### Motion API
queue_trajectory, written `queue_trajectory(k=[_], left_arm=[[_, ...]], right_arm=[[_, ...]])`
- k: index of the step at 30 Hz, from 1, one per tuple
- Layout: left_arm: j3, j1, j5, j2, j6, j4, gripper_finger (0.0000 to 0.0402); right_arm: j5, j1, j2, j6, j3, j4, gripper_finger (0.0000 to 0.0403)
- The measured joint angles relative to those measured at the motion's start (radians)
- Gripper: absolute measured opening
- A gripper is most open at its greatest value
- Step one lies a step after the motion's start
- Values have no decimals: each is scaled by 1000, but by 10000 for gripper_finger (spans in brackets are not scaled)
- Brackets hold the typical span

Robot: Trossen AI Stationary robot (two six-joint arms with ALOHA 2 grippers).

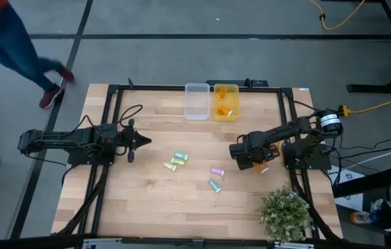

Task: Pick and place medicine bottles into bin by pill shape (circle, oval)
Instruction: Put the large orange pill bottle into the yellow bin

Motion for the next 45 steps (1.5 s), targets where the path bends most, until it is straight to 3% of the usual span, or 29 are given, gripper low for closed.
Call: queue_trajectory(k=[8,13,20,28,31,34,41,45], left_arm=[[0,0,0,0,0,0,23],[0,0,0,0,0,0,23],[0,0,0,0,0,0,23],[0,0,0,0,0,0,23],[0,0,0,0,0,0,23],[0,0,0,0,0,0,23],[0,0,0,0,0,0,23],[0,0,0,0,0,0,23]], right_arm=[[15,39,1,16,2,21,227],[80,36,7,-17,39,26,182],[281,-16,7,-279,216,99,193],[727,-128,4,-631,455,189,194],[815,-188,4,-736,508,230,194],[802,-267,3,-812,521,273,194],[601,-482,55,-839,519,273,194],[525,-544,72,-813,519,298,195]])
